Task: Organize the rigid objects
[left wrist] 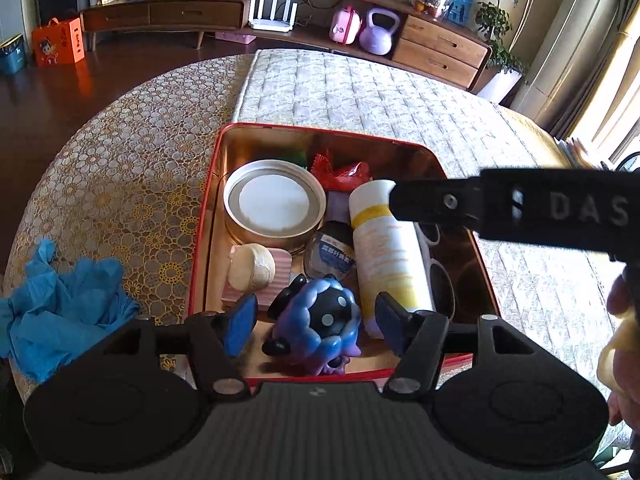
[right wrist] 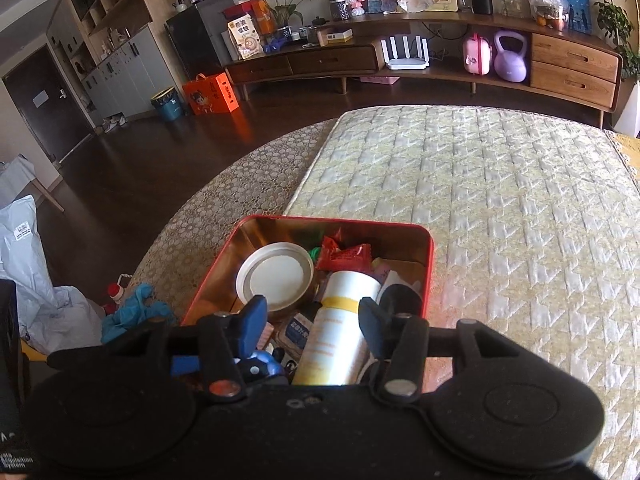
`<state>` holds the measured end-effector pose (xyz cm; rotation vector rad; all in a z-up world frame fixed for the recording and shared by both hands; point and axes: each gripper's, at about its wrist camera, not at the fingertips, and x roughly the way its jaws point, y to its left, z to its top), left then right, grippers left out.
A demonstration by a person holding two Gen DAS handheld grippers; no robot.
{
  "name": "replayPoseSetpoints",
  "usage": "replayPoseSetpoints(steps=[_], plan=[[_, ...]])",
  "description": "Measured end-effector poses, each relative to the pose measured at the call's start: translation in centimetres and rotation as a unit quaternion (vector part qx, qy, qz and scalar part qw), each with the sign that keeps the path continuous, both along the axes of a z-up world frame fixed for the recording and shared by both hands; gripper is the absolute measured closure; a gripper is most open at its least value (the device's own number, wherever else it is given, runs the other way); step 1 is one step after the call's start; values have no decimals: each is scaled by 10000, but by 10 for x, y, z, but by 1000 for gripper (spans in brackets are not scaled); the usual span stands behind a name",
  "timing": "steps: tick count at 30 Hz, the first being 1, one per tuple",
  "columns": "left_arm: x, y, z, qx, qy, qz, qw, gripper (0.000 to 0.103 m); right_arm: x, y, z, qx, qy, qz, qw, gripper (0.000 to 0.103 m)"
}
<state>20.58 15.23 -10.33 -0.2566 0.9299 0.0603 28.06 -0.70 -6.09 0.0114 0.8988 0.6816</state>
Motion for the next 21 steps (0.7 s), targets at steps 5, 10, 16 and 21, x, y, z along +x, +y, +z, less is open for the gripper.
replayPoseSetpoints(steps=[5,10,16,21], plan=[[-11,0,12,-5,-132,41,9999,34,-14,-16,10,156,-52,93,9998,49],[-23,-1,23,0,-250,64,9997,33,-30,-32,22,314,-189,170,9992,40],[-36,-5,38,130,-421,105,9990,33,-51,-49,31,390,-397,275,9981,37],[-48,-9,50,225,-613,74,9978,25,-67,-60,33,428,-569,310,9970,32]])
